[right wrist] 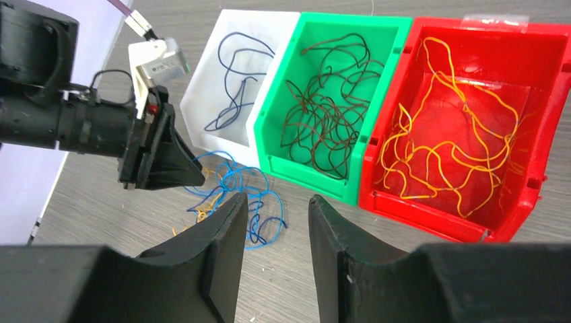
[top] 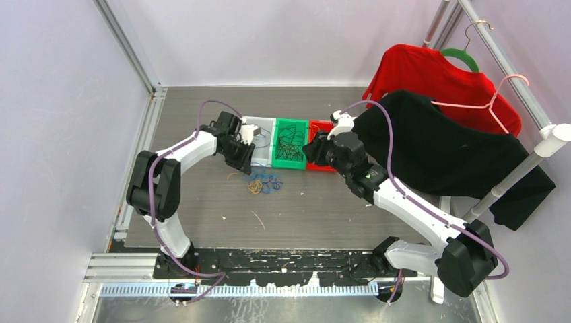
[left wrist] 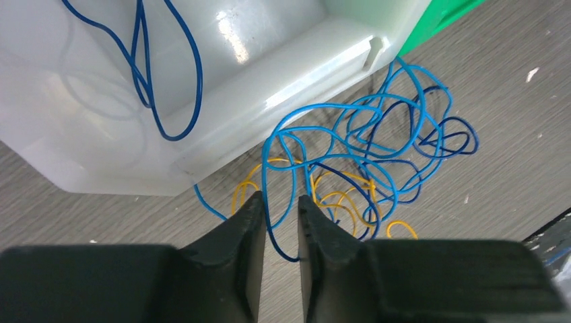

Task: Untangle the cables
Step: Untie the cable.

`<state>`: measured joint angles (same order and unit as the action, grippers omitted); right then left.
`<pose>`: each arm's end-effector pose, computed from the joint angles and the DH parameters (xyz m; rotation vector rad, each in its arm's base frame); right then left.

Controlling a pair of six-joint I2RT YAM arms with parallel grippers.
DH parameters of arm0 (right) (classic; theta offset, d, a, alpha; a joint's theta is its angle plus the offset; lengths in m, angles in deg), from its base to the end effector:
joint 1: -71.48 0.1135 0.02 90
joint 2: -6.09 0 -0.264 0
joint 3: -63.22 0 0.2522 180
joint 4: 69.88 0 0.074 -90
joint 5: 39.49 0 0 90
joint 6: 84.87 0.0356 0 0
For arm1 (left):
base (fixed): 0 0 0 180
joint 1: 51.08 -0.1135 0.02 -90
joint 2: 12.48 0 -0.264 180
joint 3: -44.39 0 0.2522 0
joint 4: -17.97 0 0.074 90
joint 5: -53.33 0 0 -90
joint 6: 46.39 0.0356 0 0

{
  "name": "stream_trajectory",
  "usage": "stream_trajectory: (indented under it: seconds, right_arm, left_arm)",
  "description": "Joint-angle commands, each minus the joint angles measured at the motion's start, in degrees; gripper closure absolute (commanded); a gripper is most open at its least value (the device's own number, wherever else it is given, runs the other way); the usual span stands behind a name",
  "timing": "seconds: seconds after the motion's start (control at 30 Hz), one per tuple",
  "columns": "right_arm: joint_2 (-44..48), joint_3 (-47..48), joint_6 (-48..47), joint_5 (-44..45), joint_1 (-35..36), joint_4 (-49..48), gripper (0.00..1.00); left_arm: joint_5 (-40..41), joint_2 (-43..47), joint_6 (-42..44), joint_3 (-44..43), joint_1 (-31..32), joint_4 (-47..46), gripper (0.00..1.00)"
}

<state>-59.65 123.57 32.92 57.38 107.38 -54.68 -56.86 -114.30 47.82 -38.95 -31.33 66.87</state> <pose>0.2171 0.1519 0.2920 -0.0578 1.9779 0.6216 0.3296 -0.1314 0.1928 0.6656 2.6658 -0.5586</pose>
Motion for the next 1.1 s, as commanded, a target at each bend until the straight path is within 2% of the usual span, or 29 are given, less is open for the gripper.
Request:
stream_trajectory:
  seconds: [0.0, 0.07, 0.13, 0.2, 0.37, 0.43, 0.57, 0.73, 1.07]
  right_arm:
    - [2.16, -0.83, -0.81, 1.24, 0.4, -5.45, 0.57]
    - [1.87, -1.35, -0.79, 0.16, 0.57, -6.87, 0.57]
    - [1.75, -2.24, -1.09, -1.84, 0.8, -9.55, 0.5]
    - [1.56, -2.93, -1.46, -3.61, 1.5, -12.97, 0.35]
    - [-0.77, -1.67, -2.73, -10.89, 3.89, -19.87, 0.18]
    - [-1.97, -0.53, -4.07, -11.85, 6.47, -21.04, 0.15]
    - [-4.78, 2.07, -7.32, -9.8, 12.07, -21.81, 0.13]
    - [-9.0, 5.85, -8.72, -4.45, 15.84, -21.71, 0.16]
    - [-11.86, 7.54, -8.62, 1.19, 16.73, -25.0, 0.23]
  left_arm:
    - [-3.57, 1.11, -3.57, -1.17, -0.23, -3.85, 0.83]
    - [-4.57, 3.08, -3.47, -2.46, -0.24, -2.33, 0.95]
    - [-5.82, 6.09, -2.93, -4.55, -0.23, 0.89, 1.0]
    - [-7.79, 8.71, -2.08, -7.67, -0.24, 6.15, 1.0]
    - [-9.16, 14.94, 0.15, -14.58, -0.07, 16.25, 1.0]
    - [-9.08, 16.26, 0.95, -17.48, 0.3, 19.47, 1.0]
    - [-9.34, 17.04, 1.89, -21.97, 1.49, 25.49, 1.0]
    - [-9.64, 18.81, 2.33, -24.89, 3.48, 29.12, 1.0]
    - [-7.09, 20.31, 9.19, -32.07, 9.5, 38.1, 1.0]
